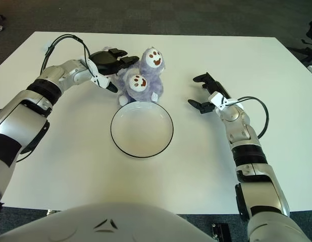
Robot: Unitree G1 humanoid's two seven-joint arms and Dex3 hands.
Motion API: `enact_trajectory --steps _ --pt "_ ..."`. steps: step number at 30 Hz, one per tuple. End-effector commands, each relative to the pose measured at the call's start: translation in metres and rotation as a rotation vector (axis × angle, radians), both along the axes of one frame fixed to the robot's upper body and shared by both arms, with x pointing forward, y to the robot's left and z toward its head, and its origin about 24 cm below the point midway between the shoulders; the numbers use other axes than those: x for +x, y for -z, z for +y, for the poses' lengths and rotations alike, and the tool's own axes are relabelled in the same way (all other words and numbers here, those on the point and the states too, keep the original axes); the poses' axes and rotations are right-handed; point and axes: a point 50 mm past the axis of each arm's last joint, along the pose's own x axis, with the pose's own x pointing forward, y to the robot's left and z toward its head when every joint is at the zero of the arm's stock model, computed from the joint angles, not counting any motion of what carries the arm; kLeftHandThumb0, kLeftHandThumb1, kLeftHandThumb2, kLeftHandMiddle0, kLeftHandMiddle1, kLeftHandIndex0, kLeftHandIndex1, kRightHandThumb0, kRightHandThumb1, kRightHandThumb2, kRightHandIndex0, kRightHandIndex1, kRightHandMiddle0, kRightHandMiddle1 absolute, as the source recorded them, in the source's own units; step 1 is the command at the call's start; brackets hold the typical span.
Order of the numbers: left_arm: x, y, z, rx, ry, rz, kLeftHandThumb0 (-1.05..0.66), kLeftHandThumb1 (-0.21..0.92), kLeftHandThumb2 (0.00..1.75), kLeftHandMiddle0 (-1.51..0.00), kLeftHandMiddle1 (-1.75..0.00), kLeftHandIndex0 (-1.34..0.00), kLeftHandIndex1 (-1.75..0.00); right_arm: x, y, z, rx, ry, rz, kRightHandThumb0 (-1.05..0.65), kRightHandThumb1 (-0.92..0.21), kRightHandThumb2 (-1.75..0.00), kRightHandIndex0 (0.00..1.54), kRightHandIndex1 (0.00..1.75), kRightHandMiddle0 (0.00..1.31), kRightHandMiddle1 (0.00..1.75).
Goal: Put the doll into the plate.
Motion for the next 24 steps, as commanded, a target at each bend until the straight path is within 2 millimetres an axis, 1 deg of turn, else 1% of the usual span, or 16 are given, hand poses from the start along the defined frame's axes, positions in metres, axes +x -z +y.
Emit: enact_trajectory --steps 1,4,8,10,14,21,23,24 --pt "0.002 -0.005 -0.004 0.012 0.012 -0.040 -0.87 0.76 0.45 -0.01 -0.48 0.00 0.00 -0.015 0.032 -0.007 -0.025 0.030 0.174 -0.42 -0.40 -1.02 0.02 0.78 0.00 0.90" --pt "0.001 -0.003 -0.007 0.002 0.015 -0.037 -0.84 0.75 0.46 0.00 -0.52 0.00 0.00 -0.016 0.031 -0.007 -0.055 0.013 0.175 -0.43 -0.41 -1.02 0.02 0.78 0.00 0.89" --pt "0.000 0.000 -0.009 -0.007 0.016 -0.029 -0.81 0.73 0.47 0.00 -0.55 -0.01 -0.01 -0.016 0.031 -0.006 -0.075 0.005 0.173 -0.43 -0.41 -1.02 0.03 0.79 0.00 0.89" --pt "0.000 0.001 -0.010 -0.010 0.016 -0.026 -0.80 0.71 0.50 0.00 -0.55 -0.01 -0.02 -0.016 0.030 -0.006 -0.079 0.003 0.172 -0.42 -0.41 -1.03 0.03 0.79 0.00 0.90" --pt "-0.001 0.008 -0.014 -0.011 0.006 -0.015 -0.78 0.69 0.54 0.00 -0.54 0.00 -0.06 -0.017 0.030 -0.006 -0.055 0.015 0.168 -0.41 -0.41 -1.03 0.03 0.79 0.00 0.92" --pt "-0.002 0.019 -0.020 0.000 -0.014 -0.003 -0.82 0.69 0.55 0.00 -0.48 0.00 -0.05 -0.019 0.031 -0.006 -0.035 0.031 0.173 -0.41 -0.40 -1.03 0.03 0.80 0.00 0.93" --pt "-0.002 0.020 -0.020 0.002 -0.016 -0.001 -0.75 0.60 0.63 0.00 -0.45 0.00 -0.08 -0.019 0.032 -0.006 -0.030 0.037 0.177 -0.41 -0.40 -1.03 0.03 0.80 0.00 0.93" --pt "-0.002 0.021 -0.021 0.003 -0.018 0.000 -0.74 0.59 0.65 0.00 -0.45 0.00 -0.08 -0.019 0.032 -0.007 -0.022 0.044 0.180 -0.41 -0.40 -1.03 0.04 0.81 0.00 0.93"
